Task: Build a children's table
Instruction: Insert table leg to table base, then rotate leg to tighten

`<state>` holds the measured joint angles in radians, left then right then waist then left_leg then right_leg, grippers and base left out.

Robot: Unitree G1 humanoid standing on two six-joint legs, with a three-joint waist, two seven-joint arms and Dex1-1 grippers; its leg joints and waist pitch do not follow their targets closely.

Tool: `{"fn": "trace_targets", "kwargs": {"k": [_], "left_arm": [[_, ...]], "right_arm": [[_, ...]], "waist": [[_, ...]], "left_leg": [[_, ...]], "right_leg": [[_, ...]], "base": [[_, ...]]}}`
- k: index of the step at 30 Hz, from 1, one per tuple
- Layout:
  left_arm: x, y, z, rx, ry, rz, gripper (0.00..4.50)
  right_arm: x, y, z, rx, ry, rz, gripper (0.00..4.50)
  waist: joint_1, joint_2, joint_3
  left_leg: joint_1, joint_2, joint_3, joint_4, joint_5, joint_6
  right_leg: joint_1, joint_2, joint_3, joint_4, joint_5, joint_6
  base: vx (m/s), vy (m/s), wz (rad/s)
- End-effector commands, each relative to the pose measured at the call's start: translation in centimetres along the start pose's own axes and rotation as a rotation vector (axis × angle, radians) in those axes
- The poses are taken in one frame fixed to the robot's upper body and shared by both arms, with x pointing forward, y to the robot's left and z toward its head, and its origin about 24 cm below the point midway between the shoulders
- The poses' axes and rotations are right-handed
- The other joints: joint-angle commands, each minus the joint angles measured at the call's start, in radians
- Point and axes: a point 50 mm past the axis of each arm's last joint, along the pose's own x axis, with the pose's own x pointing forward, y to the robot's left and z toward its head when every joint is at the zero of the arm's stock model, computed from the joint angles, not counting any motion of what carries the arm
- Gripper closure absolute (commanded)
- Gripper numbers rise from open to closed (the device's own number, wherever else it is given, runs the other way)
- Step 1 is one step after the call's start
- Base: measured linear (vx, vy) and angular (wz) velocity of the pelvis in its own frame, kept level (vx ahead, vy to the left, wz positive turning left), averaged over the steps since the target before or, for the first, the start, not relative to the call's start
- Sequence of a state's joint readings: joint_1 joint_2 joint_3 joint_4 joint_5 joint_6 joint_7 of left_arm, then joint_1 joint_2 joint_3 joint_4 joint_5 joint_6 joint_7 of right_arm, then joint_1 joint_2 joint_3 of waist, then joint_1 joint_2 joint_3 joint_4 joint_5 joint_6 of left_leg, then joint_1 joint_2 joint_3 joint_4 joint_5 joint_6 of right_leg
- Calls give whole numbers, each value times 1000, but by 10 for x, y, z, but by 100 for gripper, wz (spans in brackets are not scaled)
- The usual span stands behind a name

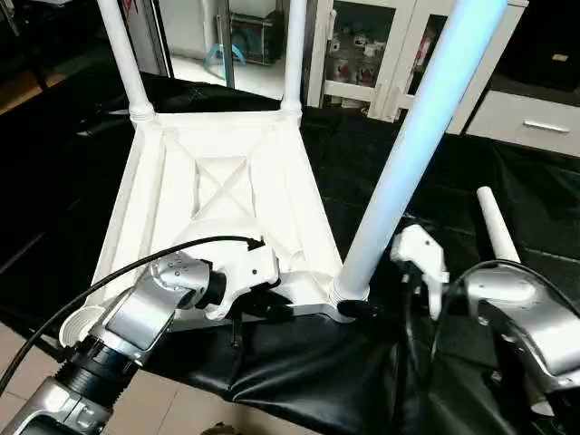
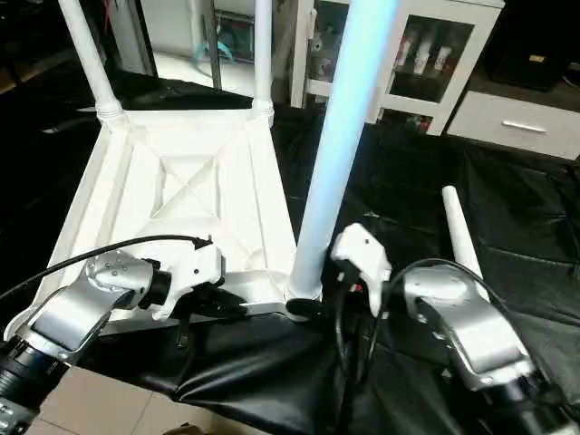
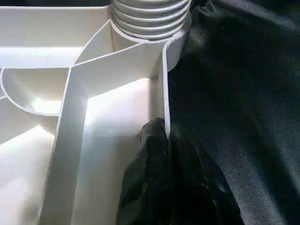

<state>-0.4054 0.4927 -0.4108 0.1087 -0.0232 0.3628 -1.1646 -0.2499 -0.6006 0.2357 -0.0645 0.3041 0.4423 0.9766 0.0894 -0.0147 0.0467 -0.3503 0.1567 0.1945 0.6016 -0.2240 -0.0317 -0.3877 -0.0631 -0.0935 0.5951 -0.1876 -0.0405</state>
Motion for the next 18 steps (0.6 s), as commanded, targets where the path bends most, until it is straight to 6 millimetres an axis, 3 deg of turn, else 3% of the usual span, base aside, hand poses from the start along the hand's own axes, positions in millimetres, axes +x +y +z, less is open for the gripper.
{"fn": "trace_targets", "kwargs": {"k": [1, 5, 11, 18], "left_arm": [[4, -2, 14, 68, -28, -46, 450], [3, -2, 15, 68, -28, -43, 450], [3, -2, 14, 65, -26, -40, 450], [2, -3, 12, 56, -19, -51, 450]], "right_arm": [[2, -2, 1, -28, 16, 15, 2], [6, -3, 1, -32, 19, 26, 2], [8, -4, 1, -34, 15, 32, 67], [8, -4, 0, -25, 8, 40, 110]], "waist": [[-8, 5, -56], [-7, 6, -56], [-7, 5, -57], [-6, 6, -59]], "left_leg": [[11, 94, -41, -74, -88, 36], [12, 93, -40, -73, -91, 39], [11, 93, -40, -71, -79, 48], [11, 92, -40, -69, -68, 51]], "right_leg": [[48, -110, 75, -55, -104, -211], [48, -110, 75, -57, -112, -211], [50, -110, 75, -53, -98, -216], [50, -109, 74, -51, -86, -220]], "base": [[0, 0, 0], [0, 0, 0], [0, 0, 0], [0, 0, 0]]}}
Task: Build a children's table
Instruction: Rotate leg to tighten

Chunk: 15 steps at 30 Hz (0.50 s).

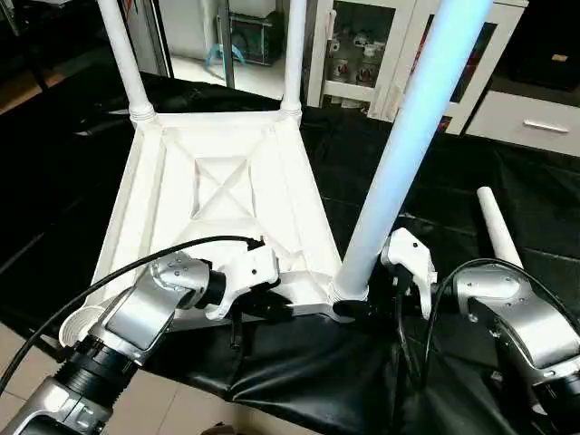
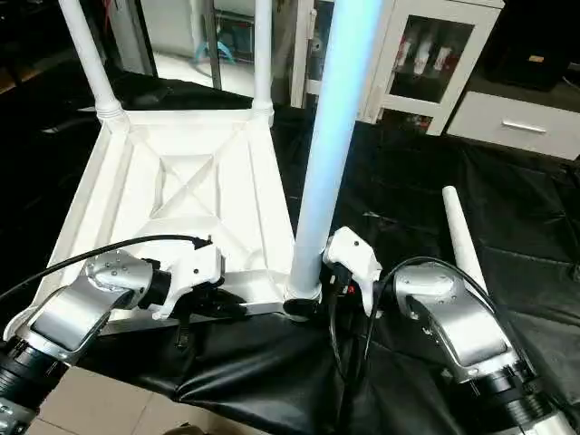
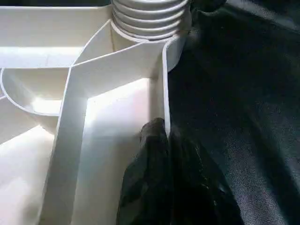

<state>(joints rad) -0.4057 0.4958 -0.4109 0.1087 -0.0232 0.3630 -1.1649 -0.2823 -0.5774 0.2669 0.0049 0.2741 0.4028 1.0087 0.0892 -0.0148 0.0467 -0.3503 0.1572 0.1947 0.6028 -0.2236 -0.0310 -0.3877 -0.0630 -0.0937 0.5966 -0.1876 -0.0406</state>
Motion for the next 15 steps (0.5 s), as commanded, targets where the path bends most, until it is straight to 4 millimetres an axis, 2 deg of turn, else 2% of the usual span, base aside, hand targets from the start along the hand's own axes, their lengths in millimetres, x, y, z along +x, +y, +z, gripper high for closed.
{"fn": "trace_targets", "kwargs": {"k": [1, 8, 13, 15], "left_arm": [[3, -3, 12, 55, -21, -54, 450], [2, -4, 12, 54, -18, -55, 450], [2, -4, 11, 50, -17, -60, 450], [2, -5, 10, 47, -16, -63, 450]], "right_arm": [[-1, -1, 3, -14, -6, 4, 126], [0, 0, 0, -3, -12, 4, 179], [1, 2, -5, 7, -9, 3, 192], [0, 3, -9, 13, 3, 0, 194]], "waist": [[-6, 7, -59], [-6, 10, -59], [-6, 9, -60], [-5, 12, -60]], "left_leg": [[11, 92, -40, -70, -67, 51], [11, 92, -41, -70, -80, 43], [12, 92, -40, -70, -76, 43], [12, 92, -40, -69, -78, 42]], "right_leg": [[51, -109, 75, -51, -81, -220], [51, -108, 74, -51, -81, -223], [52, -108, 74, -50, -70, -226], [51, -109, 74, -50, -70, -226]], "base": [[0, 0, 0], [0, 0, 0], [0, 0, 0], [0, 0, 0]]}}
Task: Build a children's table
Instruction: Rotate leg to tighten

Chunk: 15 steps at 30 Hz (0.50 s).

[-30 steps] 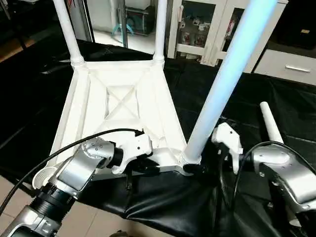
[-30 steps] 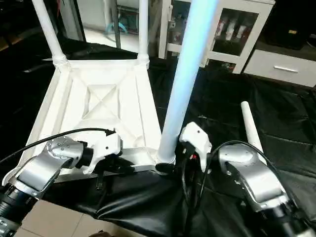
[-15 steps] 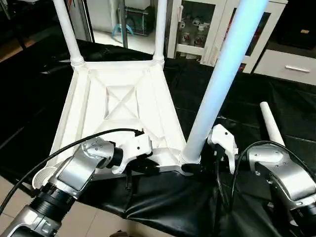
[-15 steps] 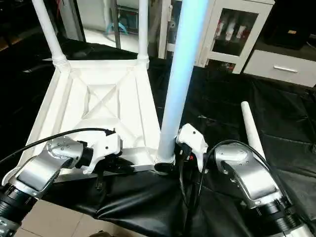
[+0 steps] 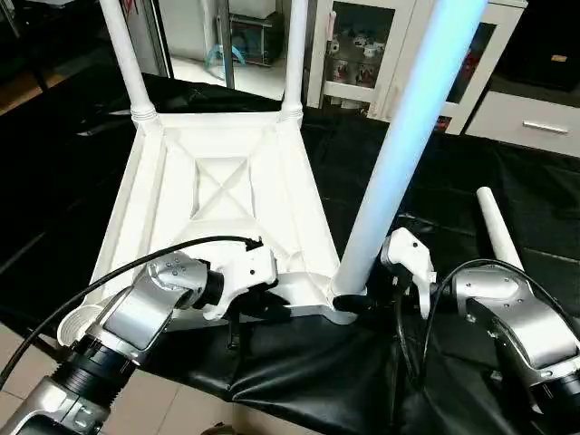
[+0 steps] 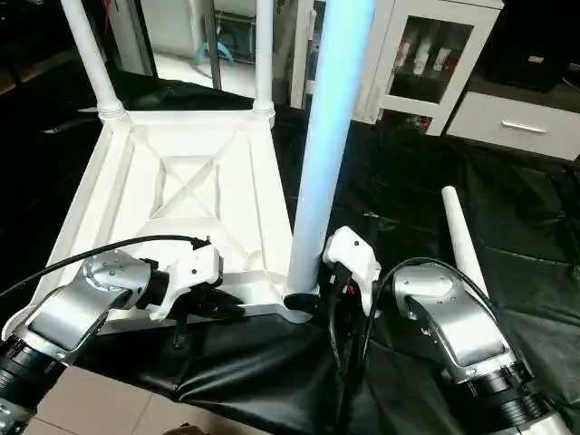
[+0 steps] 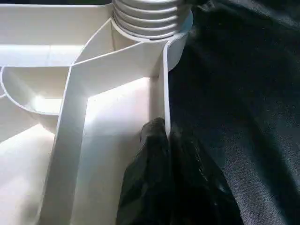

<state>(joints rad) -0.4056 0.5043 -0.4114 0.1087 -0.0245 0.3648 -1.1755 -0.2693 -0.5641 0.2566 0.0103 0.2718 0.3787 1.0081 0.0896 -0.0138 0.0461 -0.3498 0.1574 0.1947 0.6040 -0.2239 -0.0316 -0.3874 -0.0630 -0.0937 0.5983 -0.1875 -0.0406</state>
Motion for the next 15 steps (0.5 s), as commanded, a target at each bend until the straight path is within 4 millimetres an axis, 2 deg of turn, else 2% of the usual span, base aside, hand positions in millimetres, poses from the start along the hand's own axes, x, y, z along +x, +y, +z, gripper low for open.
{"fn": "trace_targets", "kwargs": {"k": [1, 10, 12, 15], "left_arm": [[4, -5, 11, 49, -23, -55, 450], [4, -8, 9, 37, -21, -66, 450], [5, -8, 9, 32, -24, -67, 450], [6, -6, 8, 8, -37, -46, 450]], "right_arm": [[-1, 2, -9, 16, 26, 4, 194], [0, 3, -19, 44, 42, -8, 194], [2, 0, -24, 74, 44, -54, 194], [7, -9, -32, 142, 44, -175, 196]], "waist": [[-6, 10, -60], [-6, 10, -59], [-7, 11, -58], [-12, 11, -51]], "left_leg": [[12, 92, -41, -70, -76, 43], [11, 92, -41, -71, -96, 38], [11, 91, -42, -72, -100, 37], [12, 91, -43, -77, -161, 18]], "right_leg": [[51, -107, 74, -51, -66, -226], [51, -109, 74, -54, -93, -223], [51, -107, 73, -54, -99, -224], [49, -108, 72, -68, -200, -208]], "base": [[0, 0, 0], [0, 0, 0], [0, 0, 0], [0, 0, 0]]}}
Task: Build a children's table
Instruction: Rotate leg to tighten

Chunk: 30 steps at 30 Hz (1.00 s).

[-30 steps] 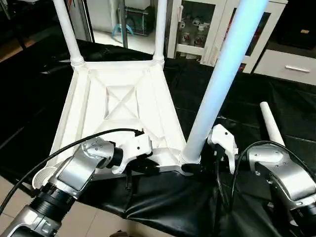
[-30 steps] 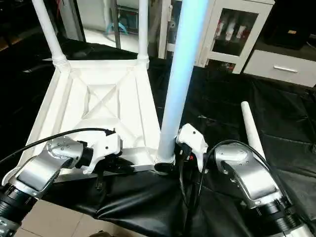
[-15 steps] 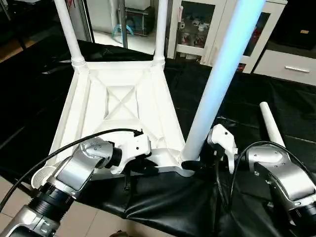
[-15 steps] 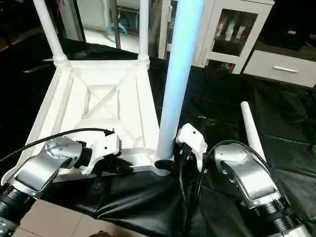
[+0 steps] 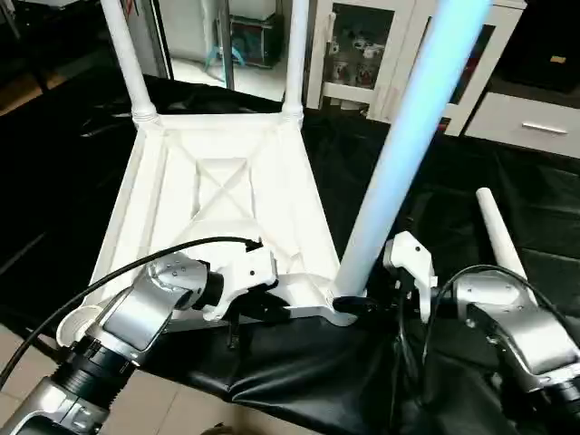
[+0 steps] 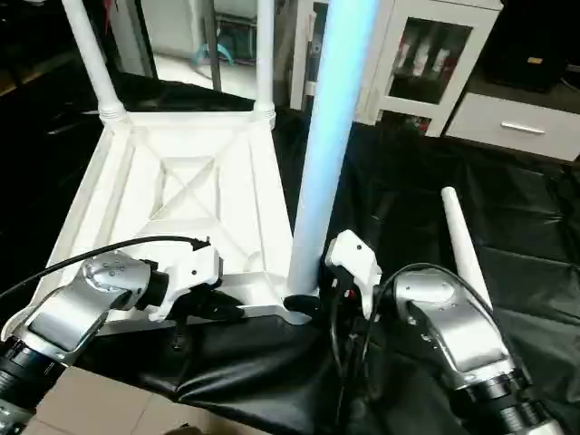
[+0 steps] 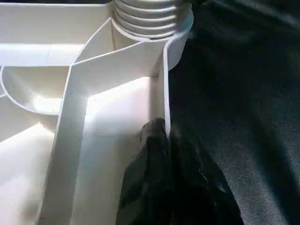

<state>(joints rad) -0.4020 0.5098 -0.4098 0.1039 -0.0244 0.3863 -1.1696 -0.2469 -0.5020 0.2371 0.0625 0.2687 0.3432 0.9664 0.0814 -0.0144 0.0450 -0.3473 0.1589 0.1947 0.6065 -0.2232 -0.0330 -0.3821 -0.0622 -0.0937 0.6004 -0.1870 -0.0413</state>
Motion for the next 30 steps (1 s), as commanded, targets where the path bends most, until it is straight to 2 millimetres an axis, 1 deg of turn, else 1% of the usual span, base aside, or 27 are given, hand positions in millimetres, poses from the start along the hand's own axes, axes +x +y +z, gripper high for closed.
{"fn": "trace_targets", "kwargs": {"k": [1, 2, 3, 4, 5, 6, 7, 8, 9, 10, 11, 12, 13, 14, 15, 16, 18, 19, 20, 21, 22, 23, 25, 26, 28, 29, 30], "left_arm": [[8, -6, 10, 17, -53, -44, 450], [9, -5, 10, 5, -56, -32, 450], [11, -3, 10, -7, -61, -15, 450], [13, 0, 10, -24, -70, 11, 450], [19, 6, 11, -83, -93, 81, 450], [21, 8, 12, -95, -96, 98, 450], [22, 9, 13, -110, -100, 117, 450], [29, 14, 16, -150, -108, 165, 450], [31, 15, 17, -161, -109, 178, 450], [34, 18, 20, -183, -111, 214, 450], [36, 19, 23, -198, -111, 238, 450], [40, 23, 27, -230, -117, 278, 450], [42, 25, 30, -253, -121, 304, 450], [44, 27, 32, -270, -124, 324, 450], [47, 31, 36, -298, -119, 383, 450], [49, 34, 38, -315, -114, 422, 450], [51, 40, 42, -348, -119, 492, 450], [53, 46, 46, -381, -129, 565, 450], [55, 48, 48, -393, -127, 603, 450], [55, 49, 48, -394, -126, 608, 450], [54, 50, 48, -392, -121, 625, 450], [54, 52, 47, -390, -112, 646, 450], [53, 53, 46, -388, -109, 650, 450], [52, 53, 45, -387, -105, 650, 450], [50, 52, 43, -377, -92, 647, 450], [48, 51, 41, -370, -86, 644, 450], [48, 51, 40, -367, -84, 644, 450]], "right_arm": [[0, -13, -25, 107, 90, -172, 196], [2, -15, -27, 124, 89, -201, 196], [5, -16, -29, 152, 81, -235, 196], [9, -18, -30, 187, 69, -272, 196], [19, -21, -33, 242, 53, -351, 196], [21, -22, -34, 249, 54, -369, 196], [24, -23, -35, 258, 55, -389, 196], [34, -27, -36, 284, 59, -469, 196], [38, -29, -37, 294, 61, -499, 196], [44, -30, -36, 310, 64, -534, 196], [48, -31, -36, 320, 66, -555, 197], [56, -33, -35, 336, 68, -592, 197], [61, -33, -34, 347, 71, -619, 197], [64, -34, -33, 352, 73, -632, 197], [72, -35, -31, 367, 81, -678, 197], [77, -36, -30, 377, 87, -708, 197], [85, -36, -27, 402, 92, -762, 197], [94, -35, -24, 427, 94, -799, 197], [99, -35, -22, 444, 98, -825, 197], [100, -35, -22, 447, 99, -828, 197], [102, -35, -20, 439, 93, -833, 197], [105, -36, -15, 442, 68, -834, 198], [107, -36, -13, 449, 51, -826, 198], [108, -36, -10, 451, 29, -812, 198], [109, -39, -3, 436, -19, -805, 198], [110, -40, 3, 437, -72, -780, 198], [110, -41, 7, 436, -97, -768, 198]], "waist": [[-8, 14, -47], [-15, 13, -43], [-19, 12, -42], [-29, 10, -40], [-42, 14, -33], [-47, 14, -32], [-58, 14, -34], [-66, 15, -35], [-71, 18, -33], [-83, 18, -34], [-91, 24, -40], [-95, 26, -39], [-106, 25, -34], [-109, 24, -36], [-111, 22, -36], [-116, 24, -35], [-122, 25, -36], [-126, 27, -39], [-128, 19, -38], [-130, 23, -40], [-128, 23, -40], [-128, 17, -41], [-123, 20, -43], [-122, 19, -44], [-121, 17, -45], [-118, 16, -47], [-117, 16, -49]], "left_leg": [[11, 88, -44, -81, -199, 6], [12, 87, -47, -83, -235, -8], [13, 85, -48, -83, -250, -14], [15, 84, -51, -85, -280, -24], [19, 82, -54, -88, -330, -31], [24, 81, -57, -86, -359, -37], [27, 77, -63, -82, -392, -46], [19, 76, -70, -85, -393, -45], [18, 77, -73, -87, -407, -48], [17, 77, -81, -87, -435, -54], [19, 79, -86, -86, -442, -55], [15, 80, -90, -89, -440, -53], [9, 81, -92, -93, -463, -52], [20, 77, -90, -88, -483, -52], [23, 75, -88, -85, -481, -49], [22, 73, -88, -83, -473, -45], [20, 75, -89, -86, -473, -46], [19, 76, -89, -87, -475, -46], [18, 76, -90, -88, -477, -41], [20, 74, -87, -86, -473, -39], [20, 74, -85, -86, -464, -35], [13, 74, -82, -87, -438, -28], [8, 76, -78, -89, -386, -17], [5, 77, -76, -89, -360, -10], [3, 78, -74, -88, -338, -5], [1, 78, -70, -86, -305, 5], [0, 78, -69, -85, -292, 10]], "right_leg": [[42, -111, 72, -78, -267, -193], [42, -112, 71, -88, -339, -171], [42, -111, 70, -90, -366, -162], [40, -110, 68, -95, -408, -147], [34, -106, 62, -103, -478, -128], [30, -108, 58, -110, -527, -114], [32, -112, 51, -120, -588, -86], [40, -112, 47, -121, -595, -69], [39, -110, 42, -122, -603, -63], [40, -113, 32, -128, -619, -49], [45, -117, 29, -131, -583, -53], [48, -116, 27, -129, -549, -61], [46, -111, 22, -129, -531, -65], [41, -114, 19, -136, -552, -61], [38, -115, 21, -138, -557, -61], [36, -117, 19, -139, -563, -68], [38, -113, 16, -138, -543, -65], [37, -114, 18, -134, -509, -75], [38, -114, 17, -135, -496, -78], [35, -114, 21, -132, -485, -84], [34, -116, 25, -132, -465, -93], [36, -118, 31, -128, -440, -106], [40, -120, 38, -119, -386, -126], [42, -119, 40, -114, -361, -138], [43, -121, 42, -112, -345, -147], [46, -123, 44, -110, -333, -156], [47, -125, 45, -109, -329, -158]], "base": [[0, 0, 0], [0, 0, 0], [0, 0, 0], [0, 0, 0], [0, 0, 0], [-55, 4, -8], [0, 0, 0], [0, 0, 0], [0, 0, 0], [0, 0, 0], [0, 0, 0], [0, 0, 0], [0, 0, 0], [0, 0, 0], [0, 0, 0], [0, 0, 0], [0, 0, 0], [0, 0, 0], [0, 0, 0], [0, 0, 0], [0, 0, 0], [0, 0, 0], [0, 0, 0], [0, 0, 0], [0, 0, 0], [0, 0, 0], [0, 0, 0]]}}
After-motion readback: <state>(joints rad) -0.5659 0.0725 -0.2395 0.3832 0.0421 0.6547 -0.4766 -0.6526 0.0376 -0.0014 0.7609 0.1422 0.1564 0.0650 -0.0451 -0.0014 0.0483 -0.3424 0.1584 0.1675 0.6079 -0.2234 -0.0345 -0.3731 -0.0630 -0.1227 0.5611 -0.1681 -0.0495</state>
